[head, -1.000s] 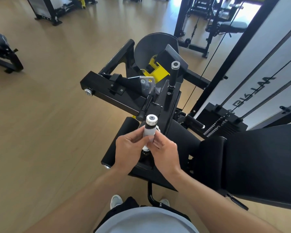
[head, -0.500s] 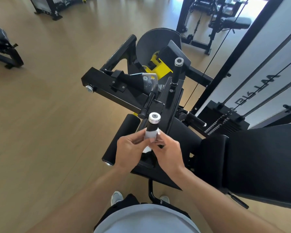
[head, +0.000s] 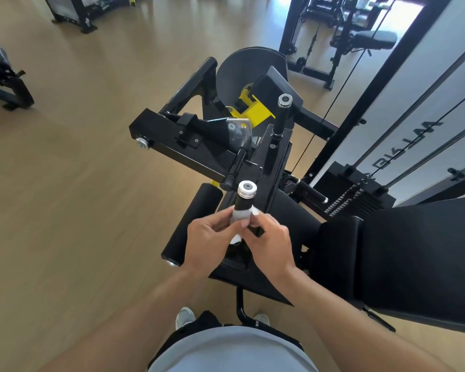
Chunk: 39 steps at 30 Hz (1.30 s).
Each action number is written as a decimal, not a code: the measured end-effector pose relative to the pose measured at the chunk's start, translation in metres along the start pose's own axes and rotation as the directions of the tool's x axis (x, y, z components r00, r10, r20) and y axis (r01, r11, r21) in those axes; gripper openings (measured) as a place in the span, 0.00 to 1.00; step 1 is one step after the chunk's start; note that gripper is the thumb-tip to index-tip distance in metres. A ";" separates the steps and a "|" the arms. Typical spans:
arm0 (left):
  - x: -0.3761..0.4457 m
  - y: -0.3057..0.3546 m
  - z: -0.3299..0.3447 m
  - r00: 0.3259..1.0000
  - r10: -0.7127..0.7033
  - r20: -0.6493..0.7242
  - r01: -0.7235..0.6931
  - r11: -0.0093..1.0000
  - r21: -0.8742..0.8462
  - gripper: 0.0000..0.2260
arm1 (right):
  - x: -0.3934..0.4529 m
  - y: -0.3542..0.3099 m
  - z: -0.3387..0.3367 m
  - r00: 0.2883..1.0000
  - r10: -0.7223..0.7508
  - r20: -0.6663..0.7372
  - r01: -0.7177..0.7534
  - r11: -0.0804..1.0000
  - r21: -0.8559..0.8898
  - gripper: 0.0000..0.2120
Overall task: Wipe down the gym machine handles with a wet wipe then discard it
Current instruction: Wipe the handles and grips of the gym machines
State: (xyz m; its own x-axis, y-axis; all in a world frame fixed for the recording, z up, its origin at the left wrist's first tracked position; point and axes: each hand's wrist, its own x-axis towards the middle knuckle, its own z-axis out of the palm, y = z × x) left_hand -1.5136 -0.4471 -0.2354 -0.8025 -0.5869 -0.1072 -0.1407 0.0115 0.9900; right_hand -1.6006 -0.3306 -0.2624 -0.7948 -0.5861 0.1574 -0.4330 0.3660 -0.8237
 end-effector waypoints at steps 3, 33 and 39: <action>0.006 0.034 0.005 0.991 0.101 -0.084 -0.104 0.994 -0.031 0.10 | 0.019 -0.024 -0.017 0.998 -0.040 -0.055 0.047 0.992 0.119 0.15; 0.041 0.080 0.008 0.894 0.410 -0.182 -0.390 0.911 0.138 0.08 | 0.017 -0.011 -0.065 0.691 0.674 0.262 -0.447 0.114 0.887 0.16; 0.099 0.119 0.055 0.954 0.276 0.117 -0.297 0.821 0.487 0.20 | 0.080 0.004 -0.085 0.632 0.752 0.188 -0.509 0.220 0.832 0.14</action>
State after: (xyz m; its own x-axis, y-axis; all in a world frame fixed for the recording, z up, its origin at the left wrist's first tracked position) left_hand -1.6420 -0.4594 -0.1332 -0.8721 -0.4622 0.1604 -0.1593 0.5783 0.8001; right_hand -1.7024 -0.3145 -0.2068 -0.7481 -0.2311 -0.6221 0.6631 -0.2230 -0.7145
